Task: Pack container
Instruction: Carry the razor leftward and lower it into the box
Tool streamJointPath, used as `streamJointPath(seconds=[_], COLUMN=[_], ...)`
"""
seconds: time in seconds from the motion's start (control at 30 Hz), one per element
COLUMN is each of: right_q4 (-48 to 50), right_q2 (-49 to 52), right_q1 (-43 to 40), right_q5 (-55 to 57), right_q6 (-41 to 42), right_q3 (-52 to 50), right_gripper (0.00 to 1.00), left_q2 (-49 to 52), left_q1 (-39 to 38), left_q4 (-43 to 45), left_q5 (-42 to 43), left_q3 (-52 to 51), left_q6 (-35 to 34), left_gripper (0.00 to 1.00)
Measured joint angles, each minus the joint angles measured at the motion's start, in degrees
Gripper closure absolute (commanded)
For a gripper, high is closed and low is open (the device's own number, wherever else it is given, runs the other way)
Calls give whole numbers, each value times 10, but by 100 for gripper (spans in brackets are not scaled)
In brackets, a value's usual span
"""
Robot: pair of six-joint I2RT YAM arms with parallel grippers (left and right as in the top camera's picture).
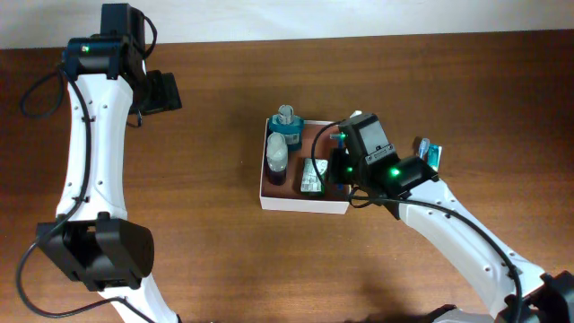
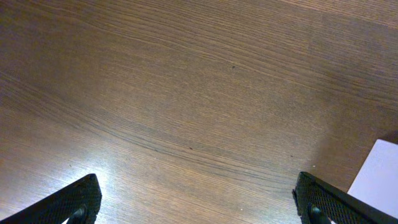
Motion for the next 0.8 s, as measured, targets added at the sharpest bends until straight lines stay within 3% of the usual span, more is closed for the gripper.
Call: streamJointPath(seconds=[0.6, 0.8], right_q4=[53, 55], right_q2=[89, 92], right_q1=[2, 2], right_q5=[0, 0], right_q6=[5, 4], right_q3=[0, 0], right_gripper=[95, 67], left_q2=[0, 0], left_q1=[0, 0], left_q4=[0, 0], left_q5=[0, 0], left_q3=[0, 0], left_q6=[0, 0], left_gripper=[0, 1])
